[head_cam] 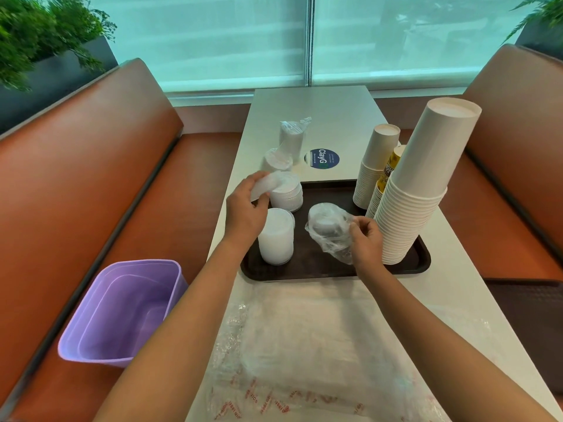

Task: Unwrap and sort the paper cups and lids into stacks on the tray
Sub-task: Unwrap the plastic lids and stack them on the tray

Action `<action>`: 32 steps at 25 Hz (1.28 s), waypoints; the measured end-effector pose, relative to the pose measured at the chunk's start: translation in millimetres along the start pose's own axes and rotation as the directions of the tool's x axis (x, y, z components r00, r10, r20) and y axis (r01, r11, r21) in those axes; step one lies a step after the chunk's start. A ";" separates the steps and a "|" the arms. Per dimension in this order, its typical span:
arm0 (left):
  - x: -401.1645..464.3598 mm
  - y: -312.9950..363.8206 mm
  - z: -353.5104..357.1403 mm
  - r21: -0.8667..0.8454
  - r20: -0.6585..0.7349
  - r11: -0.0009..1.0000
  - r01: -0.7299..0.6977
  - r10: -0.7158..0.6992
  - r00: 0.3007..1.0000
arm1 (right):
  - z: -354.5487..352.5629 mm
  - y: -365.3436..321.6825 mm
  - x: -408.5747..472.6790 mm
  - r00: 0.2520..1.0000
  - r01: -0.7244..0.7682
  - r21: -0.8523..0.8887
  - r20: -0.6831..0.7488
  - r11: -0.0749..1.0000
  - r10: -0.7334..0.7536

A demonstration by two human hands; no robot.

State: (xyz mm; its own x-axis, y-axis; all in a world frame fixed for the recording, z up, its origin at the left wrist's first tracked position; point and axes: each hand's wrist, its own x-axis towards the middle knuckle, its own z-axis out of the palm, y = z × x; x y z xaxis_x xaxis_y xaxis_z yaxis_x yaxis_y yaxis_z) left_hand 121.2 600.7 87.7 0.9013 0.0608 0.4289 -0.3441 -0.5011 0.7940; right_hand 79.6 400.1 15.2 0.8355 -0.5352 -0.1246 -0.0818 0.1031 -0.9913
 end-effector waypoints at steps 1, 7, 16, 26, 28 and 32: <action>-3.8 -7.6 -0.3 0.059 0.028 0.995 -0.077 0.076 0.997 | 0.8 0.7 -0.7 1.000 0.014 -0.013 -0.023 1.000 -0.014; -20.5 -44.8 3.0 0.242 0.292 0.947 -0.210 0.135 0.947 | 15.1 2.9 -3.4 0.972 0.229 -0.223 0.007 0.948 -0.233; -30.0 -62.7 7.0 0.246 0.329 0.884 -0.397 0.309 0.892 | 42.2 4.7 -1.6 0.839 0.544 -0.461 0.313 0.701 -0.446; -25.5 -61.2 9.3 0.208 0.169 0.864 -0.459 0.430 0.887 | 42.5 9.2 -1.1 0.875 0.482 -0.454 0.298 0.750 -0.382; -23.8 -47.4 12.4 0.233 0.044 0.851 -0.471 0.474 0.879 | 34.7 4.2 -1.4 0.876 0.481 -0.390 0.250 0.785 -0.413; -42.2 10.0 26.0 0.123 0.280 0.953 -0.278 0.235 0.931 | 14.4 -22.7 -10.2 0.912 0.389 -0.155 0.205 0.908 -0.355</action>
State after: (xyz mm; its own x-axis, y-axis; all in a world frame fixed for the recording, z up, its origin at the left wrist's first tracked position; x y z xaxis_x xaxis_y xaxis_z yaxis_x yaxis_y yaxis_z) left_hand 86.7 570.7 66.4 0.8317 -0.3027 0.4655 -0.5457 -0.6006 0.5844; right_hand 80.8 415.3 39.6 0.9025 -0.3529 0.2471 0.1660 -0.2445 -0.9553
